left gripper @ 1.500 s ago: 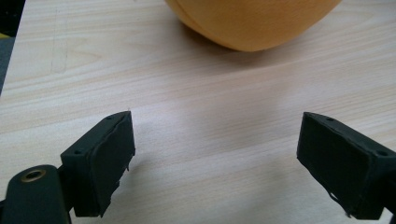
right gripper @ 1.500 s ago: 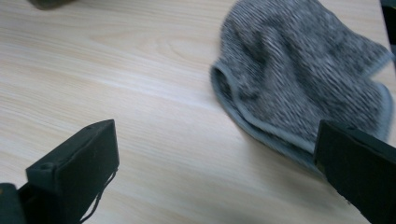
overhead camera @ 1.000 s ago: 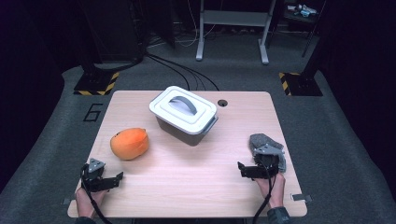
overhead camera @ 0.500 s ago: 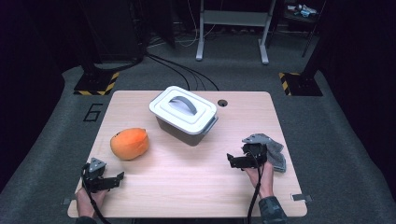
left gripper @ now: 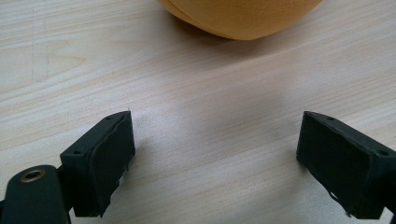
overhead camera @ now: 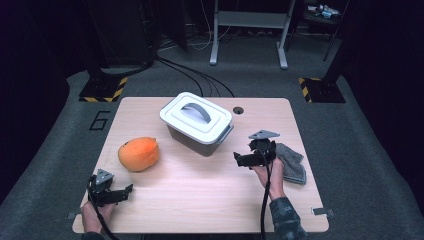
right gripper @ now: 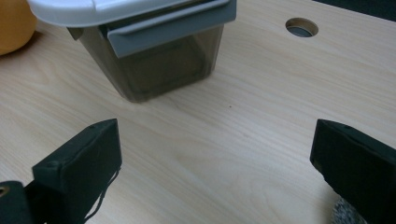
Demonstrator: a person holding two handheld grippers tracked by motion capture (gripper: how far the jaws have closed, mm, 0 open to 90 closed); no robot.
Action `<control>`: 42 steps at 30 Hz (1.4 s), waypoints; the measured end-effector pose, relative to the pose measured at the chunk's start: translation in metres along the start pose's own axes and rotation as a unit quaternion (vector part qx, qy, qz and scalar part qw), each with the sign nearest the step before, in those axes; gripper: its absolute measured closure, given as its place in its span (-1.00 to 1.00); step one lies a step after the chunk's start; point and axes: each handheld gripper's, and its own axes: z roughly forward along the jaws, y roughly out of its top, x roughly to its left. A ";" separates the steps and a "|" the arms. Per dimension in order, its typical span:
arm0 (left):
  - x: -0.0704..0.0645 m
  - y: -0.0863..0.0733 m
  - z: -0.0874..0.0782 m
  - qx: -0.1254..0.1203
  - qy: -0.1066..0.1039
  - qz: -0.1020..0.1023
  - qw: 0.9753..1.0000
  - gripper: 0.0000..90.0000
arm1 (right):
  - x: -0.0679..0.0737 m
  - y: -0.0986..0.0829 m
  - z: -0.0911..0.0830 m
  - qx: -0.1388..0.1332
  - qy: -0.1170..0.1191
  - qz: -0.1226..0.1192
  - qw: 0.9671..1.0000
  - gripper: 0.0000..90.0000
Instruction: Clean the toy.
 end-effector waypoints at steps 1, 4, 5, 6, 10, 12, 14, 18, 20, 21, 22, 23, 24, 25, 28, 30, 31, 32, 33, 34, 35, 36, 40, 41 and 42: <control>0.000 0.000 0.000 0.000 0.000 0.000 1.000 -0.75 | -0.001 0.003 0.002 -0.002 0.001 -0.004 1.000 -0.97; -0.001 0.000 0.001 -0.005 0.003 0.000 1.000 -0.75 | 0.000 0.010 0.007 0.000 0.001 -0.003 1.000 -0.96; -0.001 0.000 0.001 -0.005 0.004 0.000 1.000 -0.75 | 0.000 0.013 0.009 -0.001 0.003 -0.001 1.000 -0.96; 0.000 0.000 0.000 0.000 0.004 0.002 1.000 -0.75 | 0.000 0.016 0.010 -0.001 0.004 -0.004 1.000 -0.96; -0.001 0.000 -0.001 0.001 0.006 0.004 1.000 -0.75 | 0.002 0.029 0.016 -0.003 0.006 -0.008 1.000 -0.94; -0.001 0.000 -0.001 0.001 0.006 0.003 1.000 -0.75 | 0.003 0.035 0.018 -0.006 0.005 -0.011 1.000 -0.91; -0.001 0.000 0.000 0.001 0.004 -0.001 1.000 -0.75 | 0.004 0.043 0.022 -0.006 0.005 -0.010 1.000 -0.90; -0.001 0.000 0.001 -0.005 0.007 -0.004 1.000 -0.75 | 0.006 0.054 0.029 -0.011 0.005 -0.011 1.000 -0.86; -0.001 0.000 0.001 -0.004 0.006 -0.005 1.000 -0.75 | 0.007 0.059 0.032 -0.006 0.003 -0.012 1.000 -0.81; -0.001 0.000 0.001 -0.005 0.007 -0.003 1.000 -0.75 | 0.007 0.061 0.035 -0.005 0.001 -0.007 1.000 -0.79; -0.001 0.000 0.001 -0.005 0.007 -0.004 1.000 -0.75 | 0.007 0.062 0.037 -0.003 0.000 -0.006 1.000 -0.78; -0.001 0.000 0.001 -0.005 0.007 -0.004 1.000 -0.75 | 0.007 0.063 0.039 -0.003 -0.001 -0.005 1.000 -0.75; -0.001 0.000 0.001 -0.004 0.006 -0.004 1.000 -0.75 | 0.006 0.064 0.041 -0.004 -0.002 -0.009 1.000 -0.74; -0.001 0.000 0.001 -0.005 0.007 -0.004 1.000 -0.75 | 0.007 0.065 0.043 0.001 -0.003 -0.004 1.000 -0.73; -0.001 0.000 0.001 -0.004 0.006 -0.004 1.000 -0.75 | 0.007 0.065 0.047 0.000 -0.005 -0.004 1.000 -0.71; -0.001 0.000 0.001 -0.003 0.006 -0.005 1.000 -0.75 | 0.007 0.064 0.048 -0.002 -0.005 0.000 1.000 -0.71; -0.001 0.000 0.001 -0.004 0.006 -0.004 1.000 -0.75 | 0.007 0.063 0.048 -0.005 -0.007 0.000 1.000 -0.71; -0.001 0.000 0.001 -0.004 0.006 -0.004 1.000 -0.75 | 0.007 0.063 0.048 -0.006 -0.007 0.001 1.000 -0.71; -0.001 0.000 0.001 -0.004 0.006 -0.005 1.000 -0.75 | 0.008 0.062 0.048 -0.007 -0.008 0.002 1.000 -0.71; -0.001 0.000 0.001 -0.004 0.006 -0.004 1.000 -0.75 | 0.008 0.062 0.048 -0.007 -0.010 0.002 1.000 -0.71; -0.001 0.000 0.001 -0.004 0.006 -0.004 1.000 -0.75 | 0.009 0.061 0.049 -0.006 -0.011 0.002 1.000 -0.71; -0.001 0.000 0.001 -0.004 0.006 -0.005 1.000 -0.75 | 0.009 0.061 0.049 -0.008 -0.013 -0.002 1.000 -0.71; -0.001 0.000 0.001 -0.006 0.007 -0.004 1.000 -0.75 | 0.008 0.058 0.051 -0.007 -0.013 0.002 1.000 -0.71; -0.001 0.000 0.001 -0.006 0.007 -0.004 1.000 -0.75 | 0.007 0.057 0.051 -0.008 -0.011 -0.002 1.000 -0.71; -0.001 0.000 0.001 -0.006 0.007 -0.004 1.000 -0.75 | 0.007 0.057 0.051 -0.009 -0.010 0.006 1.000 -0.71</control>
